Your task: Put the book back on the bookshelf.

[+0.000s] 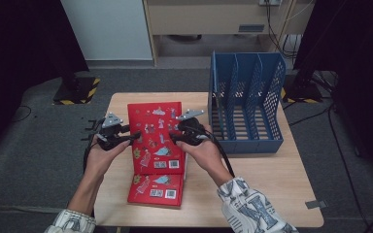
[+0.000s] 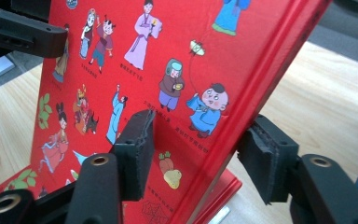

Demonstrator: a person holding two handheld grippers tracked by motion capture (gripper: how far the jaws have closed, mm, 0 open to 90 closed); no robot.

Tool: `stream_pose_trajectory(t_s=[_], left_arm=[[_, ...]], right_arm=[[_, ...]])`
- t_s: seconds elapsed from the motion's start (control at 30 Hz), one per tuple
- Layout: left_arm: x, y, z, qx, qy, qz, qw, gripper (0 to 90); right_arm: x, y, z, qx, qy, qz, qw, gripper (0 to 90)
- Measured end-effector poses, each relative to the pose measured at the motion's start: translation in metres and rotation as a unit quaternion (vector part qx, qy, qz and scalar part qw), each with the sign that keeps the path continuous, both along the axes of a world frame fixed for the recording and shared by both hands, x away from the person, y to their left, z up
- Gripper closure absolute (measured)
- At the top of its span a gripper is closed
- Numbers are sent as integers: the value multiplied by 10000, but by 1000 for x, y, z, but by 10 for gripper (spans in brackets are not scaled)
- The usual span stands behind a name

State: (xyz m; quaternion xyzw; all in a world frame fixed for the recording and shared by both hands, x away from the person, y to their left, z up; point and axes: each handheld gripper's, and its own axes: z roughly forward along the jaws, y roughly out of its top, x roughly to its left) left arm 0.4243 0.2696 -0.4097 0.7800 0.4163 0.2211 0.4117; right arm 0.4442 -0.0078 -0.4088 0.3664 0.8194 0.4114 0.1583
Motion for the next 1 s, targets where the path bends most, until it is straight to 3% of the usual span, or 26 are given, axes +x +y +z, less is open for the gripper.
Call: stream_pose_trajectory(t_s=[0.2,0.37,0.77,1.0], left_arm=[[3,-1,5,-44,-135,80,9999,525],[8,-2,11,110,-205,105,9997,534],[19,-6,23,90,-389,195,9990,558],[12,-7,25,105,-432,150,9989,550]], right_arm=[[4,-2,7,103,-97,-65,9999,512],[9,-1,11,146,-104,-136,9997,529],[19,-1,23,117,-361,-321,9988,540],[14,-3,25,133,-393,-284,9987,550]])
